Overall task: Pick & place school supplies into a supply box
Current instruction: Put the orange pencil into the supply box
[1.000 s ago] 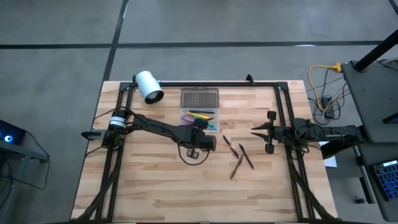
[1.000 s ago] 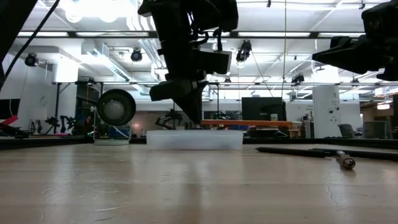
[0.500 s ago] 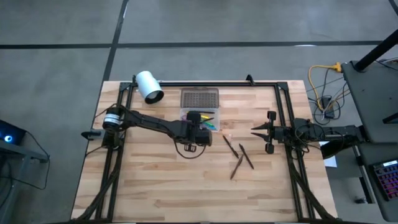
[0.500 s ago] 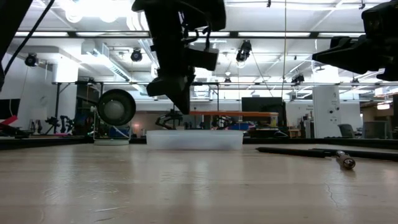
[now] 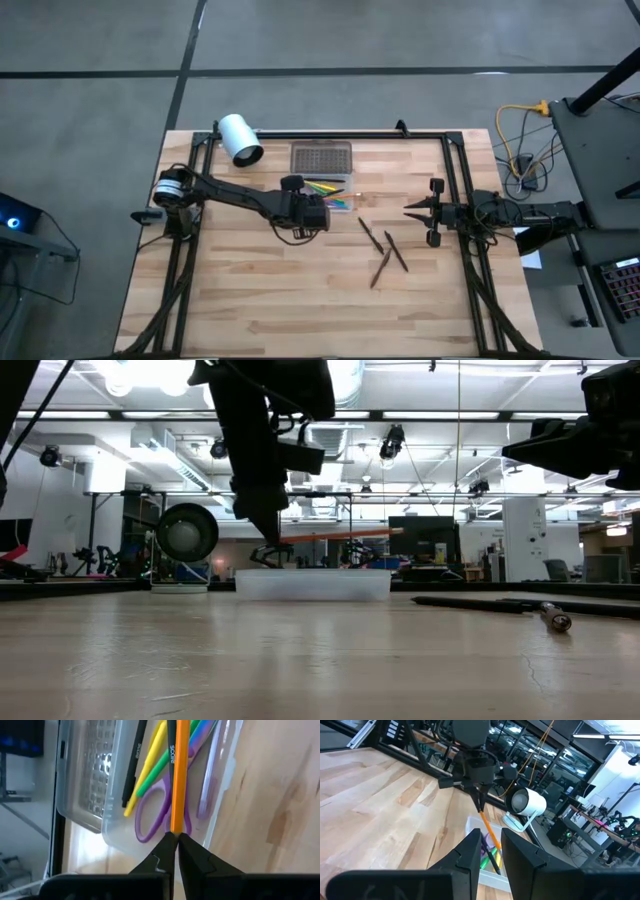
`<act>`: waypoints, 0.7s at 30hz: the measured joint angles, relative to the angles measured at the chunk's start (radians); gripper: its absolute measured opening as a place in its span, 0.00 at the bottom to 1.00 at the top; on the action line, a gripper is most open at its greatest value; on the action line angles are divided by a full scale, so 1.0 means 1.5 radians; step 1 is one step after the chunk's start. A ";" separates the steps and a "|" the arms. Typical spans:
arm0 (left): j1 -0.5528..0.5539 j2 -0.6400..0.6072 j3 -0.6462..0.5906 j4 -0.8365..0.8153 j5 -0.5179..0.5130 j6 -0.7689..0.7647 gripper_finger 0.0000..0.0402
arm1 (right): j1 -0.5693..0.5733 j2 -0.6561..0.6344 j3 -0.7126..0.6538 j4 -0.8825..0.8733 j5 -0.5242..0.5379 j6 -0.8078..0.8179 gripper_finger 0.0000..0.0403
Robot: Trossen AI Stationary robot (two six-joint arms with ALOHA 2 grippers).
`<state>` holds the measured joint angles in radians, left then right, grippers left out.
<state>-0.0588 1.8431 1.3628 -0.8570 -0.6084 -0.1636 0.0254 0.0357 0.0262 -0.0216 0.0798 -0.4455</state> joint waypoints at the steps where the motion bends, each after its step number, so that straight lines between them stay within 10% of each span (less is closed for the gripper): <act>1: 0.001 0.000 -0.002 0.001 0.000 -0.007 0.00 | 0.000 0.000 0.000 0.000 -0.001 0.000 0.17; 21: 0.040 0.000 -0.030 -0.004 0.036 -0.193 0.00 | 0.000 0.000 0.000 0.000 0.000 0.000 0.17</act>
<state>0.0010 1.8431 1.3178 -0.8637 -0.5540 -0.4531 0.0257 0.0358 0.0264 -0.0216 0.0792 -0.4454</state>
